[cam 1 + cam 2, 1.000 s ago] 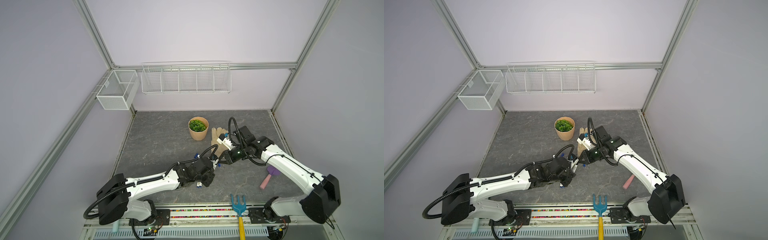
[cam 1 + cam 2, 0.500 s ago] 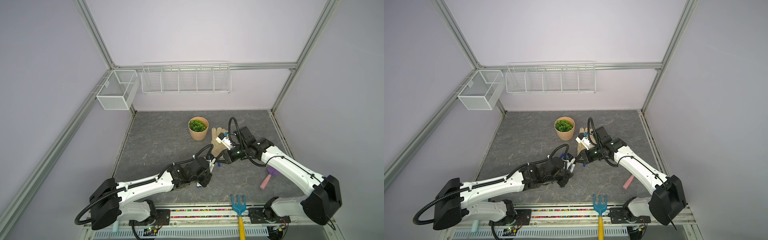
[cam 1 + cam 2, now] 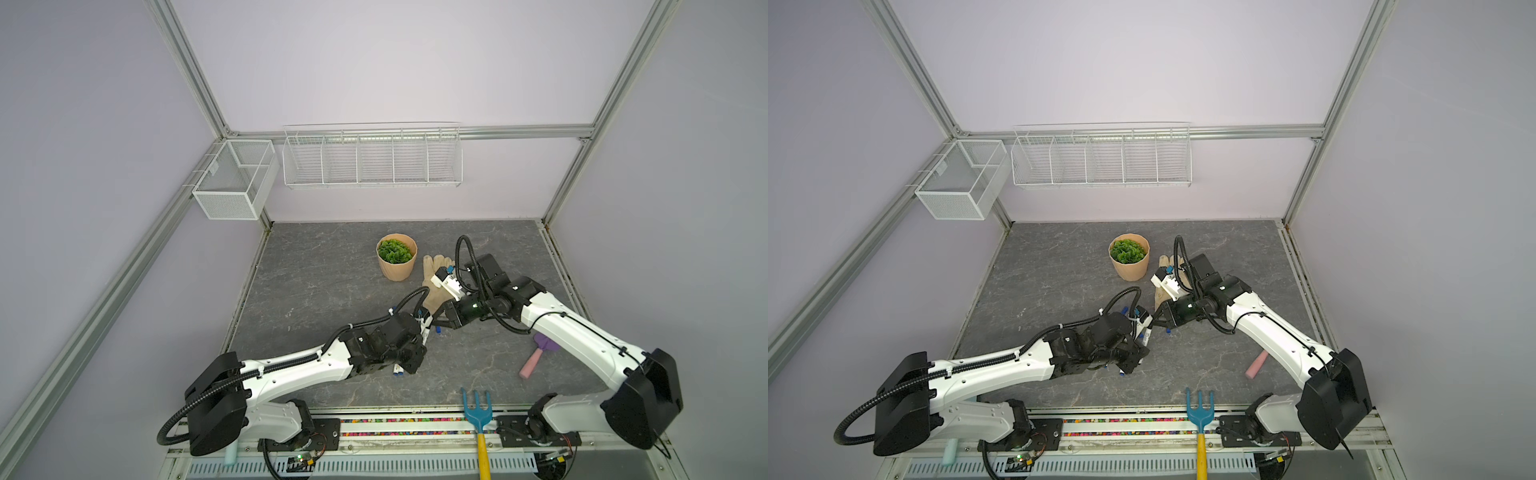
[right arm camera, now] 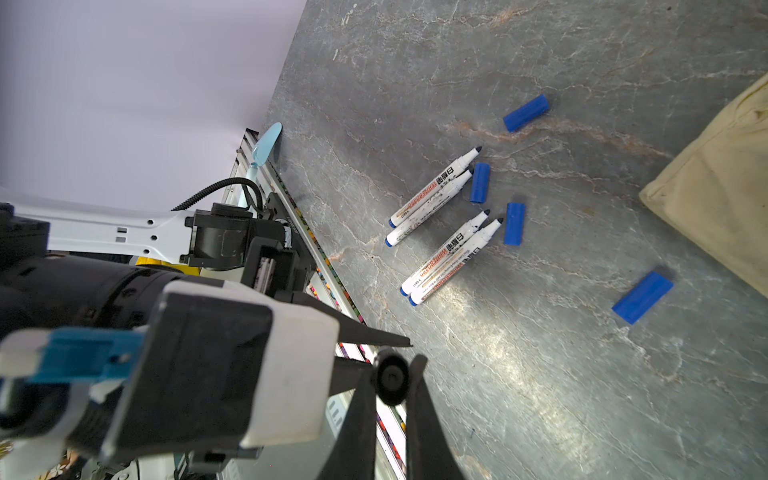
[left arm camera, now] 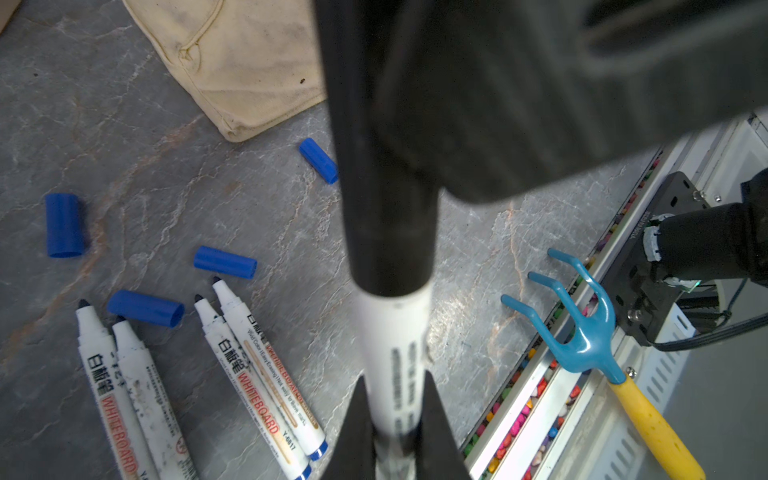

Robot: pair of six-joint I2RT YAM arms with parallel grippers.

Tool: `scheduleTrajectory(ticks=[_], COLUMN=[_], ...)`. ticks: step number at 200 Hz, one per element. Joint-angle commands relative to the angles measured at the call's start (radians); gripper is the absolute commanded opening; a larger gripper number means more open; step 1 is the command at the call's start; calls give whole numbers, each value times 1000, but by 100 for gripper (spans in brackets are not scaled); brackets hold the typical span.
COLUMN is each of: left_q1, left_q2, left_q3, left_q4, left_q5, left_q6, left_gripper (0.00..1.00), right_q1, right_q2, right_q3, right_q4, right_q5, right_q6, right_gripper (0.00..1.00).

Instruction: Insert the pens into the pen caps

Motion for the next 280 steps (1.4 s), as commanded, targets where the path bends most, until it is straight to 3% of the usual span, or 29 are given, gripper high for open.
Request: scheduleTrajectory(ticks=[1,29,59,78,108,127,146,192,220,239,255,280], left_q1=[10,9,9,9,9,9,12,26,34,35,37,43], left_q2=[-87,-79,-38,-17,-32,-40,-39,-34,-22,-24,-40,-84], left_q3=[153,111,18,-25,-56,-58,-58,-59,-55,-71,-94,-132], left_q4=[517,495,550,577,579,574,573,590,567,547,537,462], left_q5=[7,11,23,18,-14,-21,-18,-29,-83,-127,-158,-288], left_q6=[44,17,-44,-73,-76,-75,-79,-85,-95,-108,-126,-187], left_gripper=[0,0,0,0,0,0,0,0,0,19,44,57], right_q1=[50,-10,-31,-41,-52,-51,-51,-51,-55,-77,-128,-239], right_q2=[41,-22,-100,-154,-199,-198,-182,-170,-167,-136,-89,38], right_q3=[-60,-23,25,27,22,20,12,-53,-43,-10,19,55], right_q4=[-142,-45,71,134,156,132,117,163,154,115,61,-45], right_q5=[-1,-4,51,107,188,220,199,117,144,189,258,404], right_q6=[-4,60,127,168,196,203,196,218,216,209,217,228], right_gripper=[7,9,43,50,50,45,36,28,17,13,12,11])
